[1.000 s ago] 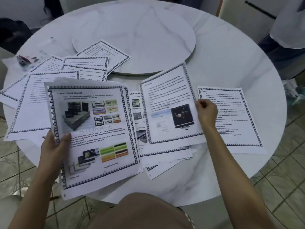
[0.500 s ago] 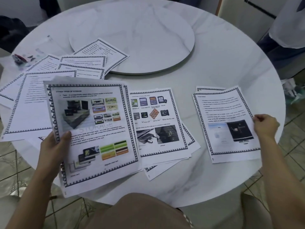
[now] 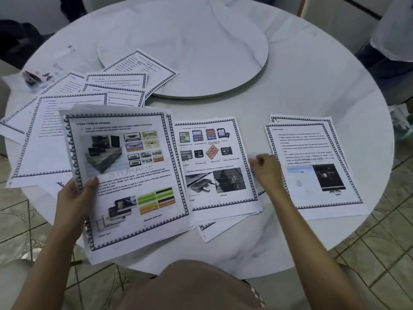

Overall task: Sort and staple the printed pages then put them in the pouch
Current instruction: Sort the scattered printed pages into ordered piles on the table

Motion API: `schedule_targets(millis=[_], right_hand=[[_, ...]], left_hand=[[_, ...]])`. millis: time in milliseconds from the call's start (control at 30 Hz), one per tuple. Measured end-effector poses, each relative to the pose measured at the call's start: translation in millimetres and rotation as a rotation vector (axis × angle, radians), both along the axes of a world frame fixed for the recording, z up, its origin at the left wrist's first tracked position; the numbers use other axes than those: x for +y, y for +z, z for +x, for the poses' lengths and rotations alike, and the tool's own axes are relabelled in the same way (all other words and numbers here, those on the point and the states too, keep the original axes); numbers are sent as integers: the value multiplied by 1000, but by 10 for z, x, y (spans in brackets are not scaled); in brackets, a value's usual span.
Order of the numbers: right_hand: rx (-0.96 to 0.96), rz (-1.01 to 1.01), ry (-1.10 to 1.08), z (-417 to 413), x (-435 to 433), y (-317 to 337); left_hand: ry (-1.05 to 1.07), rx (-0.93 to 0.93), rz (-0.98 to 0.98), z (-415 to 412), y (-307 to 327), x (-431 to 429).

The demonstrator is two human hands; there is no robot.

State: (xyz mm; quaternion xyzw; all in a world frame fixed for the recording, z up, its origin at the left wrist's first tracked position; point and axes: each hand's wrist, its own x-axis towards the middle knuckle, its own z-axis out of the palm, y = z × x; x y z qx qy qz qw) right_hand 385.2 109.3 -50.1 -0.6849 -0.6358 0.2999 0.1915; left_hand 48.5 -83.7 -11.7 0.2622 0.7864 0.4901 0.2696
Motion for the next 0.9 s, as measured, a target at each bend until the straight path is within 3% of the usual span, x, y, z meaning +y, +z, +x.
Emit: schedule_targets(millis=[200, 367, 533, 667, 800, 900], right_hand=[[-232, 59, -21, -328, -222, -111], [-135, 88, -94, -266, -145, -130], [84, 191, -135, -94, -105, -16], [229, 239, -290, 152, 46, 170], [135, 218, -316, 490, 154, 256], [39, 99, -160, 445, 153, 163]], left_hand=[[13, -17, 14, 9, -51, -79], [10, -46, 19, 4, -52, -110], [23, -69, 0, -69, -54, -127], [15, -61, 3, -81, -59, -128], [15, -69, -13, -45, -95, -147], [5, -63, -23, 0, -120, -137]])
